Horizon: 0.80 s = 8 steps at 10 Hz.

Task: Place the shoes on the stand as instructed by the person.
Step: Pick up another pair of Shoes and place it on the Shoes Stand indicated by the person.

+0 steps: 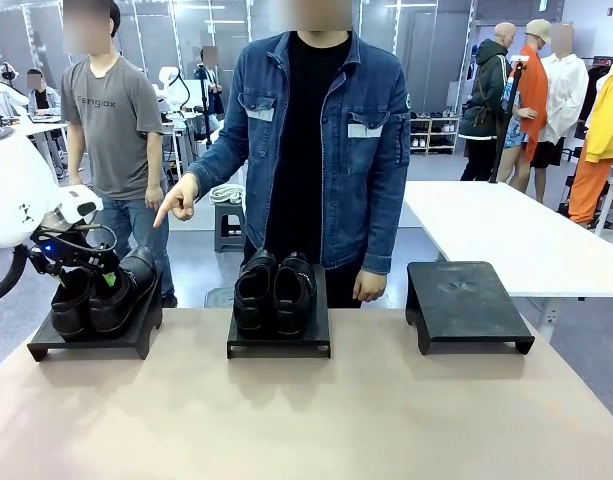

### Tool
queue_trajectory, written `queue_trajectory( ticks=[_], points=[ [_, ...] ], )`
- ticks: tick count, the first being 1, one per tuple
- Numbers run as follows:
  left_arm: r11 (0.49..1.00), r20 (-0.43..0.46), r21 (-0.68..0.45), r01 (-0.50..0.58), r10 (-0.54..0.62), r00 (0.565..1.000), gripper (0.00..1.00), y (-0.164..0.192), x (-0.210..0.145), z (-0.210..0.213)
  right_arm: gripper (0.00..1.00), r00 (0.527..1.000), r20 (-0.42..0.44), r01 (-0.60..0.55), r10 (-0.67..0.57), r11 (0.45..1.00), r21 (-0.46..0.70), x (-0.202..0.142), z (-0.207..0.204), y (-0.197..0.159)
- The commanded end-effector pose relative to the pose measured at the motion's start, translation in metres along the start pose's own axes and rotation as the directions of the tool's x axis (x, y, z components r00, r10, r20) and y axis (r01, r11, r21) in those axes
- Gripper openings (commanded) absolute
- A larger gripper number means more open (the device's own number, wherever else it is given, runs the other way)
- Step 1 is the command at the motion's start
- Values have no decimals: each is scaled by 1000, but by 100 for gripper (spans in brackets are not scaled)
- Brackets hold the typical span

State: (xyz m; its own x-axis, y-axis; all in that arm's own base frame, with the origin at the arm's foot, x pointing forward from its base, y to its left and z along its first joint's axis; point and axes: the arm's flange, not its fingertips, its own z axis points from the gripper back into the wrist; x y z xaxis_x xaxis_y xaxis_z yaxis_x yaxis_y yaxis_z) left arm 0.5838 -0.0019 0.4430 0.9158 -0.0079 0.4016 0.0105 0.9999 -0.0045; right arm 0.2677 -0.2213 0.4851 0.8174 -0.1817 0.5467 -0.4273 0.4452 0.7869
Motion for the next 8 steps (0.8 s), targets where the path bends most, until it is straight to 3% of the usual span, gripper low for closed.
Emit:
queue_trajectory(
  ticks=[1, 4, 5, 8],
  points=[
    [1000, 17, 1, -4, 4, 1000, 100, 0, 3, 0, 100, 1000, 11, -21, 21, 1000, 12, 1, 1, 1],
    [1000, 1, 0, 0, 0, 1000, 100, 0, 0, 0, 100, 1000, 11, -21, 21, 1000, 12, 1, 1, 1],
    [999, -82, -46, -20, 17, 996, 100, 6, 4, 21, 100, 1000, 11, -21, 21, 1000, 12, 1, 1, 1],
    [995, -194, -98, -7, -12, 981, 100, 48, -16, 103, 100, 1000, 11, -21, 21, 1000, 12, 1, 1, 1]
  ],
)
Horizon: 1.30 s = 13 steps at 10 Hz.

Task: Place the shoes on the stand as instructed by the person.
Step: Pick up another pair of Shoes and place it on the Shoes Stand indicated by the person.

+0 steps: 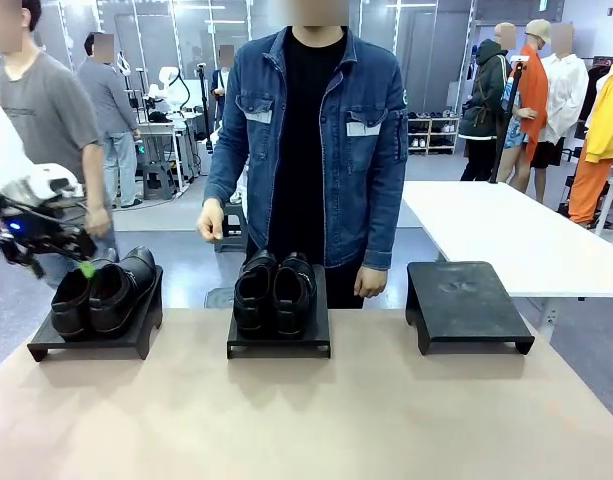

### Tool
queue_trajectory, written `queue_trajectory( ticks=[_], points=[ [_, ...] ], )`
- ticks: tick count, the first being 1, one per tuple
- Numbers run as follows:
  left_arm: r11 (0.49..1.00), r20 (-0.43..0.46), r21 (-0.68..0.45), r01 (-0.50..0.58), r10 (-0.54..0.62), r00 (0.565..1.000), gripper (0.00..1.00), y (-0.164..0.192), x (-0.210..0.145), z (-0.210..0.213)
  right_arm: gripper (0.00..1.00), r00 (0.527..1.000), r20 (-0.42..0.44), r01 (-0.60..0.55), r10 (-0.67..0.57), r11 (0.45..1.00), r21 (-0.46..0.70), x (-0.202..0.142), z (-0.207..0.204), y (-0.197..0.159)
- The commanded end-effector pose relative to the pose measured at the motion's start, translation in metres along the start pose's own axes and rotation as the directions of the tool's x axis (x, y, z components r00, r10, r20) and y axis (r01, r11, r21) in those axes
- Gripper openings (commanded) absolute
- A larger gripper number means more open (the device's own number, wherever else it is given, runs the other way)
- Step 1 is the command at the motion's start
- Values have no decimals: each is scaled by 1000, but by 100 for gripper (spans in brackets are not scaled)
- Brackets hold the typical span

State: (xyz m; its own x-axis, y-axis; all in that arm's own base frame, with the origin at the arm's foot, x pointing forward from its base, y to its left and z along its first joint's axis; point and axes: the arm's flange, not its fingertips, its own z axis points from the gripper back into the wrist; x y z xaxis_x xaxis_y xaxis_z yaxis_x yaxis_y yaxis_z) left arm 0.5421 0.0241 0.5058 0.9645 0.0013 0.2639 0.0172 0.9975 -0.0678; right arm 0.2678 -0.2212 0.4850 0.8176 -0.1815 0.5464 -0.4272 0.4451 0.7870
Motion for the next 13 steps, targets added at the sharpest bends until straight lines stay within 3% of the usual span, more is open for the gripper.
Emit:
queue_trajectory(
  ticks=[1, 3, 4, 6, 8, 9, 12, 13],
  points=[
    [995, -65, -97, 7, -14, 998, 100, 40, -19, 52, 100, 1000, 11, -22, 21, 1000, 12, 1, 1, 1],
    [949, -50, -315, 10, -27, 998, 100, 80, -52, 89, 100, 1000, 11, -22, 21, 1000, 12, 1, 1, 1],
    [898, -55, -441, -5, -22, 998, 100, 108, -76, 96, 100, 1000, 11, -22, 21, 1000, 12, 1, 1, 1],
    [747, -17, -665, -15, 6, 1000, 100, 152, -120, 97, 100, 1000, 11, -22, 21, 1000, 12, 1, 1, 1],
    [602, 6, -799, -12, 28, 1000, 100, 189, -160, 78, 100, 1000, 11, -22, 21, 1000, 12, 1, 1, 1],
    [502, 2, -865, -12, 27, 1000, 100, 207, -173, 67, 100, 1000, 11, -22, 21, 1000, 12, 1, 1, 1],
    [225, -27, -974, -22, -23, 999, 100, 232, -197, 29, 100, 1000, 11, -22, 21, 1000, 12, 1, 1, 1],
    [179, -34, -984, -27, -37, 999, 100, 230, -202, 17, 100, 1000, 11, -22, 21, 1000, 12, 1, 1, 1]
  ],
)
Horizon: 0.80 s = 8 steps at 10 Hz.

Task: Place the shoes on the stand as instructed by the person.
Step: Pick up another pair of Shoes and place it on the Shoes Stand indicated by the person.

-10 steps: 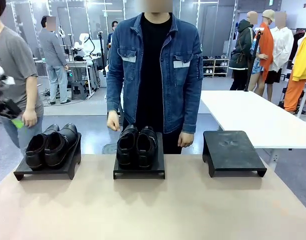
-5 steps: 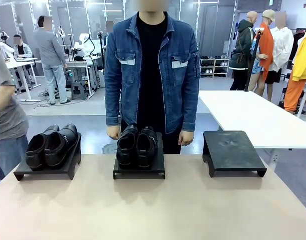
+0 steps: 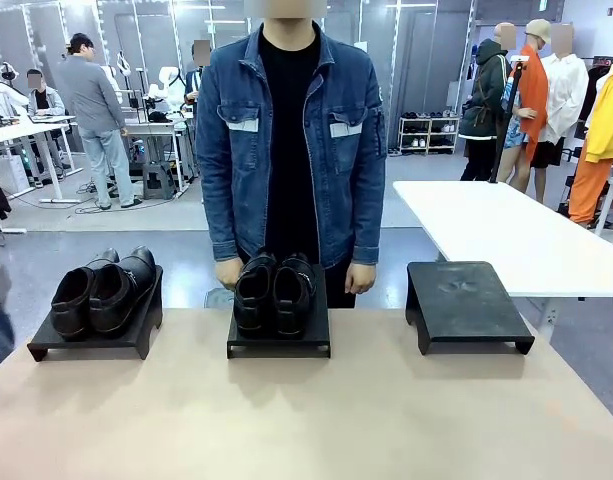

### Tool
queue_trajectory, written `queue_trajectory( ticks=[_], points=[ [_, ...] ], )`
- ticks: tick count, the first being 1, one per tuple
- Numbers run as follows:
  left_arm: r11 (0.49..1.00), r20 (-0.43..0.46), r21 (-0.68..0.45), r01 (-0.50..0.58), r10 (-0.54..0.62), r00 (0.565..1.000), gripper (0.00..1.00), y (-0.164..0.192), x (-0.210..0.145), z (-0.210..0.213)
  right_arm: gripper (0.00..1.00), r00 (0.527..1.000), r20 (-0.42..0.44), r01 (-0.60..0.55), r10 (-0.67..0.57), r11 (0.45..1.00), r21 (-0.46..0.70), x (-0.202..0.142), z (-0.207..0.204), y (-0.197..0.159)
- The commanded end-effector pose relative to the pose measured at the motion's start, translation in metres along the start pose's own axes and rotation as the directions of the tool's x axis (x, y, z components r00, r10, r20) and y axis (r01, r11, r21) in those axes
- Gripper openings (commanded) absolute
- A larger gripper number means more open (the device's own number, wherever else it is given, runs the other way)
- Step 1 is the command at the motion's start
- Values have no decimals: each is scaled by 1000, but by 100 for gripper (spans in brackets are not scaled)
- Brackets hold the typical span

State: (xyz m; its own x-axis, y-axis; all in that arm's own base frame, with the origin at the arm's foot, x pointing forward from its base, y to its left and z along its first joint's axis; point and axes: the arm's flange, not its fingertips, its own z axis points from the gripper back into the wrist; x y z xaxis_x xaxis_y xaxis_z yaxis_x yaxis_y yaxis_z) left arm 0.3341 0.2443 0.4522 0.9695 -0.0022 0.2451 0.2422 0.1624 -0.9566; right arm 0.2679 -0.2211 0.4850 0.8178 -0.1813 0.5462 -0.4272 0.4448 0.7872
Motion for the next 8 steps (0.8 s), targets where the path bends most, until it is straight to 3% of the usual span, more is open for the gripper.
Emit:
queue_trajectory(
  ticks=[1, 3, 4, 8],
  points=[
    [997, -50, -69, -19, 15, 999, 100, 11, 12, 5, 100, 1000, 11, -22, 22, 1000, 12, 1, 1, 1],
    [995, 24, -93, -29, 31, 999, 100, 14, 18, 20, 100, 1000, 11, -22, 22, 1000, 12, 1, 1, 1],
    [997, -34, -70, -33, 31, 999, 100, 21, 3, -5, 100, 1000, 11, -22, 22, 1000, 12, 1, 1, 1],
    [997, -34, -70, -33, 31, 999, 100, 21, 3, -5, 100, 1000, 11, -22, 22, 1000, 12, 1, 1, 1]
  ],
)
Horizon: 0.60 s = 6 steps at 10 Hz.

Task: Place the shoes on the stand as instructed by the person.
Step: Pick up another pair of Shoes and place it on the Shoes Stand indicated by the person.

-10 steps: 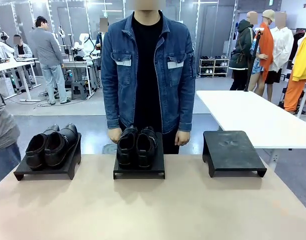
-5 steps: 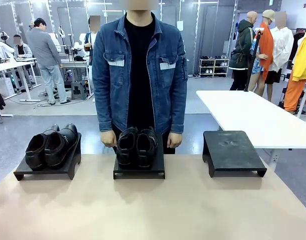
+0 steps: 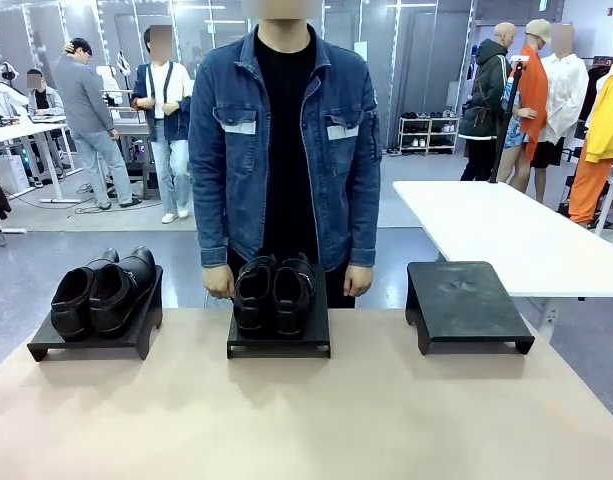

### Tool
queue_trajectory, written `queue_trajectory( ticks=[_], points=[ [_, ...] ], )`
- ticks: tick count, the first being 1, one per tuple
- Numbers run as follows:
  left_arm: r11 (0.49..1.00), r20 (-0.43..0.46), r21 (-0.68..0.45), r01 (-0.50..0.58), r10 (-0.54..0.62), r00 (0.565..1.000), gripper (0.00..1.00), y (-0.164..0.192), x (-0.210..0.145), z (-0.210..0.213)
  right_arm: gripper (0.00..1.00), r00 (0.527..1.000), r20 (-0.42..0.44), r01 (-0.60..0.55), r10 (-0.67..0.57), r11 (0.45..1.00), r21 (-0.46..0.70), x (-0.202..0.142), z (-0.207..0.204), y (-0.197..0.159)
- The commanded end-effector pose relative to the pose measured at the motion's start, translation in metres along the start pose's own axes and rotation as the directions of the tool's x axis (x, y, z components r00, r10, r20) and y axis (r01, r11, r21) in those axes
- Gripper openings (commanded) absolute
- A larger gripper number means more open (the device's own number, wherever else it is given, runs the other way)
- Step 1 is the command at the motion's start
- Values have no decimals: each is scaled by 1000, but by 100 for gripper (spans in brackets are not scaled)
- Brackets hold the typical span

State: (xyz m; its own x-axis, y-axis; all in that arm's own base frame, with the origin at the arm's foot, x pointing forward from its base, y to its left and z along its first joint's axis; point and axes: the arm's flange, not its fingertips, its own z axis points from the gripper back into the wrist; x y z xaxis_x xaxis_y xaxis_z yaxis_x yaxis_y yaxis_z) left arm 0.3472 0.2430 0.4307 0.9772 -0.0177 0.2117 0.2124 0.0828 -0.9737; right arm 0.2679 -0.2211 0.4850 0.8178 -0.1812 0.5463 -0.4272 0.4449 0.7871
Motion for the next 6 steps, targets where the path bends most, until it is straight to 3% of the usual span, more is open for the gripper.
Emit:
queue_trajectory(
  ticks=[1, 6],
  points=[
    [1000, -13, 10, 0, 0, 1000, 100, -3, -4, 0, 100, 1000, 11, -22, 21, 1000, 12, 1, 1, 1],
    [1000, -13, 10, 0, 0, 1000, 100, -3, -4, 0, 100, 1000, 11, -22, 21, 1000, 12, 1, 1, 1]
  ],
)
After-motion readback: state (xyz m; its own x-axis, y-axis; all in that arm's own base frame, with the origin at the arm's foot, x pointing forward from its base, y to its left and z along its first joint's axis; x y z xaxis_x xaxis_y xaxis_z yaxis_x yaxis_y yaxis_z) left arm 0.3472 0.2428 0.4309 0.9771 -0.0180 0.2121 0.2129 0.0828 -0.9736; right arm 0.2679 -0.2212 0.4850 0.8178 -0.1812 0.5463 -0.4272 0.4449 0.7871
